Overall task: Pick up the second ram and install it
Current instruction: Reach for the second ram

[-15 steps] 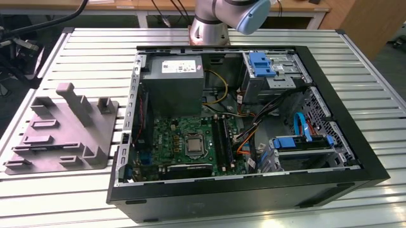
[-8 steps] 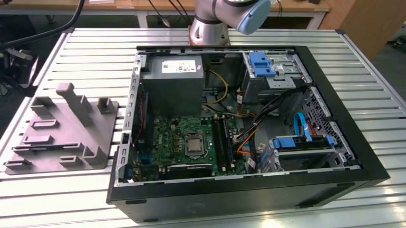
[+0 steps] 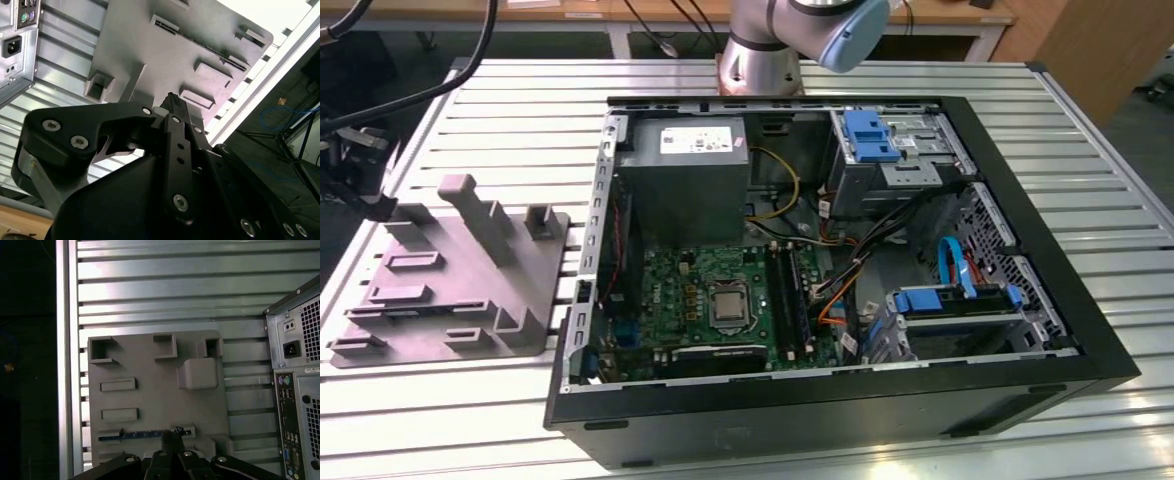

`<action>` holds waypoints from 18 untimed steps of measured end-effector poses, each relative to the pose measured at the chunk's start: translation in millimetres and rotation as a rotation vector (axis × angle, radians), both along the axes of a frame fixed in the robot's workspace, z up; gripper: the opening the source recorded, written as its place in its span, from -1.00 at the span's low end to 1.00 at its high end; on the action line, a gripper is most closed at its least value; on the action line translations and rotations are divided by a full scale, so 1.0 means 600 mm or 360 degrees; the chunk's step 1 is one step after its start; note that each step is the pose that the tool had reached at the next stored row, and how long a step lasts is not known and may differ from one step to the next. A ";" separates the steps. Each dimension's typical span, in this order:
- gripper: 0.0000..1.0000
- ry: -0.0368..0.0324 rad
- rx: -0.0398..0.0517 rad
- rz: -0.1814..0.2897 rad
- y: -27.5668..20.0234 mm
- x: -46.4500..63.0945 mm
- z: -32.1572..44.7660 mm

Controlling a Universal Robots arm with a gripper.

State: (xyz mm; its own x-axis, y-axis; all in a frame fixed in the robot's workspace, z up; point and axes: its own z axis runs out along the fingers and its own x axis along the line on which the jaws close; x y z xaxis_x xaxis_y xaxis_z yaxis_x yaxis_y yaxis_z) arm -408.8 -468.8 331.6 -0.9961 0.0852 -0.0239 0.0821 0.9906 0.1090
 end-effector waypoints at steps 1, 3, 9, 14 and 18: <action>-0.79 0.0003 -0.0003 0.0000 -0.0005 0.000 -0.002; -0.79 0.0011 -0.0010 0.0000 -0.0012 0.000 -0.004; -0.79 0.0022 -0.0028 0.0000 -0.0015 0.000 -0.006; -0.79 0.0023 -0.0071 0.0000 -0.0016 0.000 -0.013; -0.79 0.0023 -0.0072 0.0001 -0.0014 -0.003 -0.025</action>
